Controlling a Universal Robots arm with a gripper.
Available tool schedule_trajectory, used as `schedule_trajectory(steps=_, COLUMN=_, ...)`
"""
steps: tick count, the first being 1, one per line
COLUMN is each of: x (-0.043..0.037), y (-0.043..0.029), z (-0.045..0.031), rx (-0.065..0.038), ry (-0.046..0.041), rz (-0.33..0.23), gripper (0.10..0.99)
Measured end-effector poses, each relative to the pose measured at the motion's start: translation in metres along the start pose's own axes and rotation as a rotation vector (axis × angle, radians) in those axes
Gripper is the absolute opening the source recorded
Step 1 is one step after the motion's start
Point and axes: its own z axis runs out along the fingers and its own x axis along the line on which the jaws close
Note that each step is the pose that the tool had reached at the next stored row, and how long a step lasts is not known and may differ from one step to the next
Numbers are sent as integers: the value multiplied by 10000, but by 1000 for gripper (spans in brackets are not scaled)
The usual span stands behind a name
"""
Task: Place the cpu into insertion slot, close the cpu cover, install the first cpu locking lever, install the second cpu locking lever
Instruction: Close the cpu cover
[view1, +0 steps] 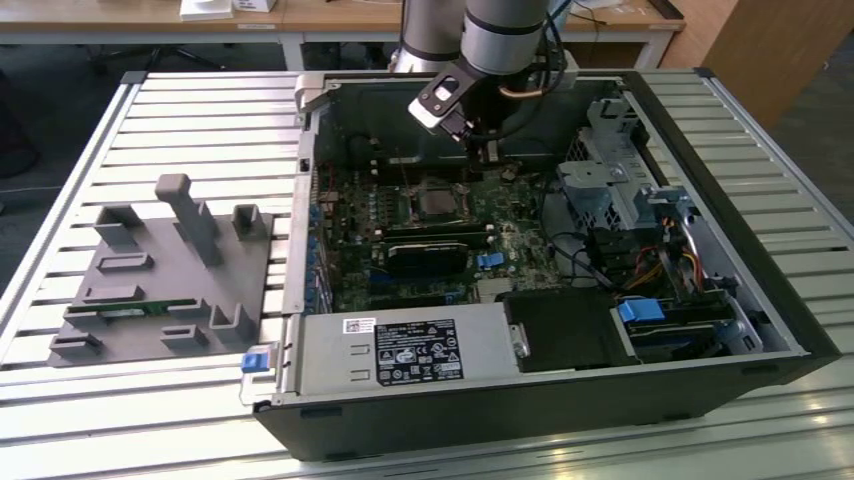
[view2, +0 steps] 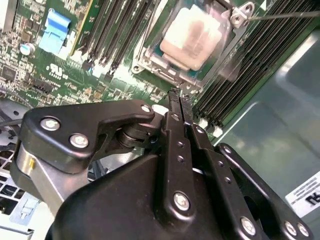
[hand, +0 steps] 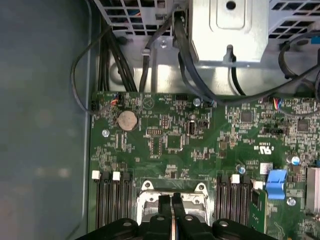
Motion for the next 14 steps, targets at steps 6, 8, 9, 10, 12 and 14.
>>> schedule_trajectory(steps=6, x=0, y=-81, z=9, rx=0, ry=0, rz=1, gripper=153)
schedule_trajectory(steps=8, x=0, y=-100, z=17, rx=-1, ry=2, rz=0, gripper=153)
schedule_trajectory(steps=9, x=0, y=-106, z=24, rx=0, ry=1, rz=0, gripper=153)
schedule_trajectory(steps=10, x=-1, y=-110, z=35, rx=5, ry=-1, rz=0, gripper=153)
schedule_trajectory(steps=12, x=-2, y=-116, z=71, rx=17, ry=0, rz=1, gripper=153)
schedule_trajectory(steps=14, x=-4, y=-122, z=106, rx=33, ry=-1, rz=2, gripper=153)
